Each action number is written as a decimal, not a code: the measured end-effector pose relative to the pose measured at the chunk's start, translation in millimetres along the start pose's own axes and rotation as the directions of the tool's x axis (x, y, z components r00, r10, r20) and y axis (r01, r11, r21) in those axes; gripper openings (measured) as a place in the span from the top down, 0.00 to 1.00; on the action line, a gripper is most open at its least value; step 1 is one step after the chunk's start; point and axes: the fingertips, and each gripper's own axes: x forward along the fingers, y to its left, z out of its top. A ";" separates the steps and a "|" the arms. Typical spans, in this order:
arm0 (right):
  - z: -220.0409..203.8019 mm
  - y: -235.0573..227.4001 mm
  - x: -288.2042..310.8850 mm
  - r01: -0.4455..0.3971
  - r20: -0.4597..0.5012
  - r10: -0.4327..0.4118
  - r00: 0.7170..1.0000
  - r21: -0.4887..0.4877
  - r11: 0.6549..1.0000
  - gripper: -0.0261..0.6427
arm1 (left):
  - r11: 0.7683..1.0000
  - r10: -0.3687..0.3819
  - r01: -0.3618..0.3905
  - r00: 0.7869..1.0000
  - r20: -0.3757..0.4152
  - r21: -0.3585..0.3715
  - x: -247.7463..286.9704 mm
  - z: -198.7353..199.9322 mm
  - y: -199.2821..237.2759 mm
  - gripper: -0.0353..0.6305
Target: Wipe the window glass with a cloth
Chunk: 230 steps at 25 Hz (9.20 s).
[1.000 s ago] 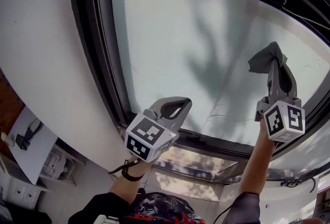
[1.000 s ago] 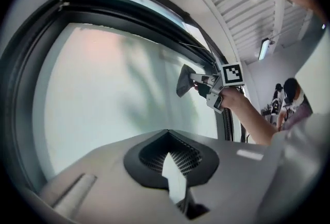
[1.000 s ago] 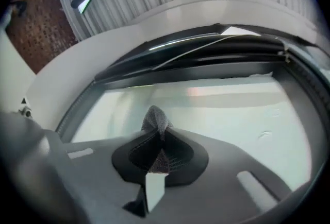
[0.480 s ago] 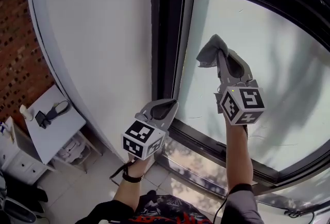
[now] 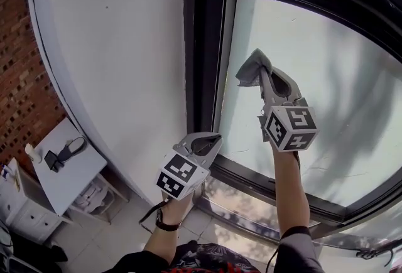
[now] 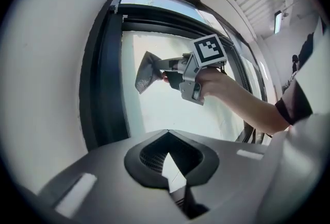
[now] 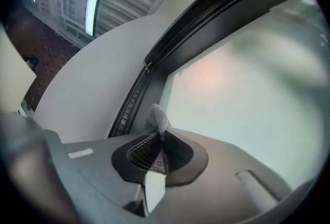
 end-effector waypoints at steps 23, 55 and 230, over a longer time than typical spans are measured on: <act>55.8 -266.9 -340.3 0.587 0.005 -0.593 0.805 -0.141 0.797 0.93 | 0.813 -0.565 0.580 0.808 0.169 -0.055 144.2 90.5 -265.0 0.97; -7.4 -91.6 -134.1 0.153 0.035 -0.156 0.987 0.073 0.986 0.93 | 0.992 -0.093 0.098 0.993 0.068 -0.078 60.9 10.6 -104.9 0.97; -216.4 1.0 -80.3 0.223 -0.249 -0.159 0.956 0.256 0.941 0.93 | 0.983 -0.140 0.144 0.989 0.043 -0.110 61.6 -49.3 -27.1 0.97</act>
